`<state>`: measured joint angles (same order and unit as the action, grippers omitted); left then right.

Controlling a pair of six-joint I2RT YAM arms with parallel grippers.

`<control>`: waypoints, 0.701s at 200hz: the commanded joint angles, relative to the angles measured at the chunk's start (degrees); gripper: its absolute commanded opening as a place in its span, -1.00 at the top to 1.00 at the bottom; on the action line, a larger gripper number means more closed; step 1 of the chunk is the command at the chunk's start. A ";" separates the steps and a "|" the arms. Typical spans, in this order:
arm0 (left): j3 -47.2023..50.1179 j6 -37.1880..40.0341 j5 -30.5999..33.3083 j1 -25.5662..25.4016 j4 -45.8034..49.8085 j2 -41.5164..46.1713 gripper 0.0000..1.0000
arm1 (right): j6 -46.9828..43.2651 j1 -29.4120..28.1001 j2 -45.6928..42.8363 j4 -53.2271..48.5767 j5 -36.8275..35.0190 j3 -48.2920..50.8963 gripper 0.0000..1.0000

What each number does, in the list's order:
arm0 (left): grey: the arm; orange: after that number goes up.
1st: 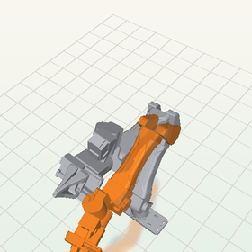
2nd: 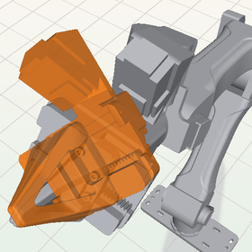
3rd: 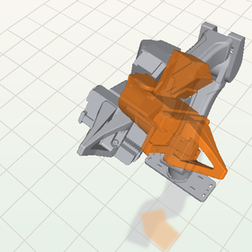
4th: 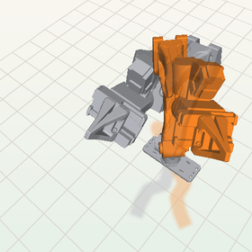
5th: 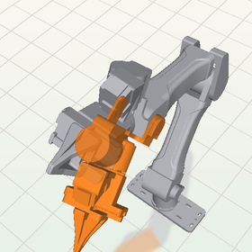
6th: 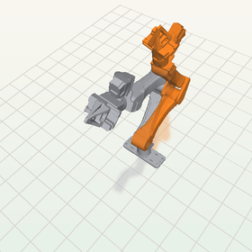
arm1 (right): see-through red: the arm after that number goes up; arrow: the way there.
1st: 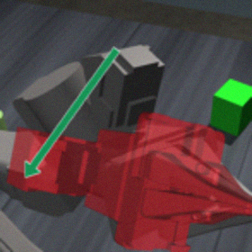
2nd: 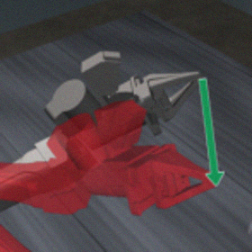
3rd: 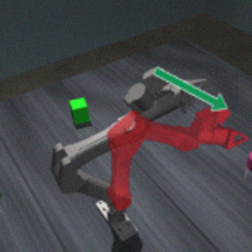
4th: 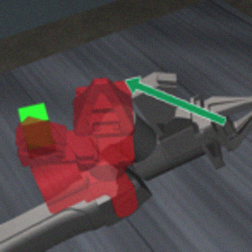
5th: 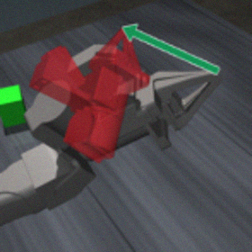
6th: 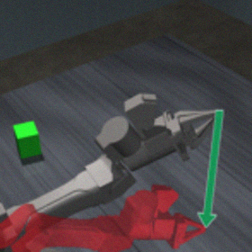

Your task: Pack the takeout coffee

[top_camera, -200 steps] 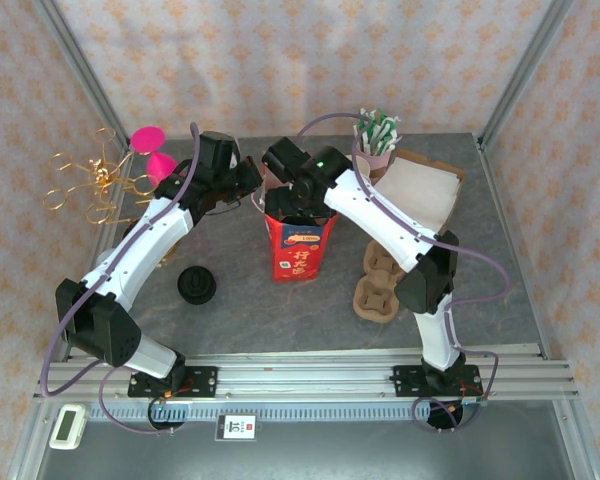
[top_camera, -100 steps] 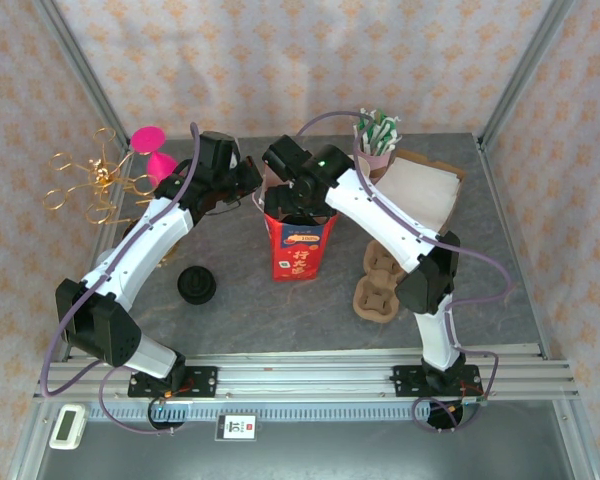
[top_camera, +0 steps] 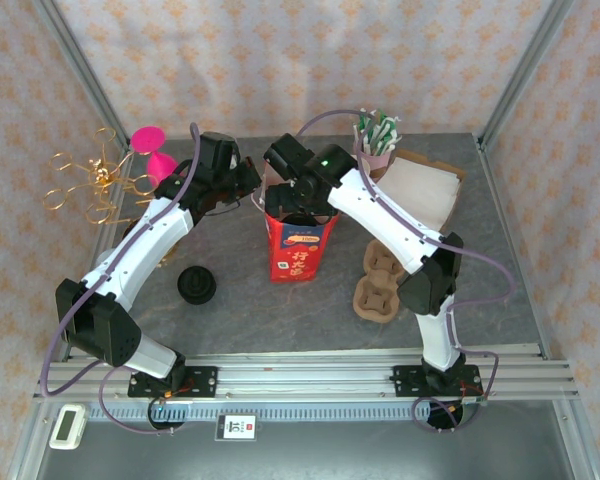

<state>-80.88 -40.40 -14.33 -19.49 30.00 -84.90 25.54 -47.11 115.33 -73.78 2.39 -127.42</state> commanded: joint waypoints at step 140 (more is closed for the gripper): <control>-1.30 1.17 2.24 -0.94 1.82 -1.41 1.00 | -0.14 -0.33 -2.33 -1.19 -0.18 1.28 -0.86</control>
<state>-80.88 -40.40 -13.45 -19.79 30.35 -85.76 25.52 -47.11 115.20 -73.76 2.42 -127.17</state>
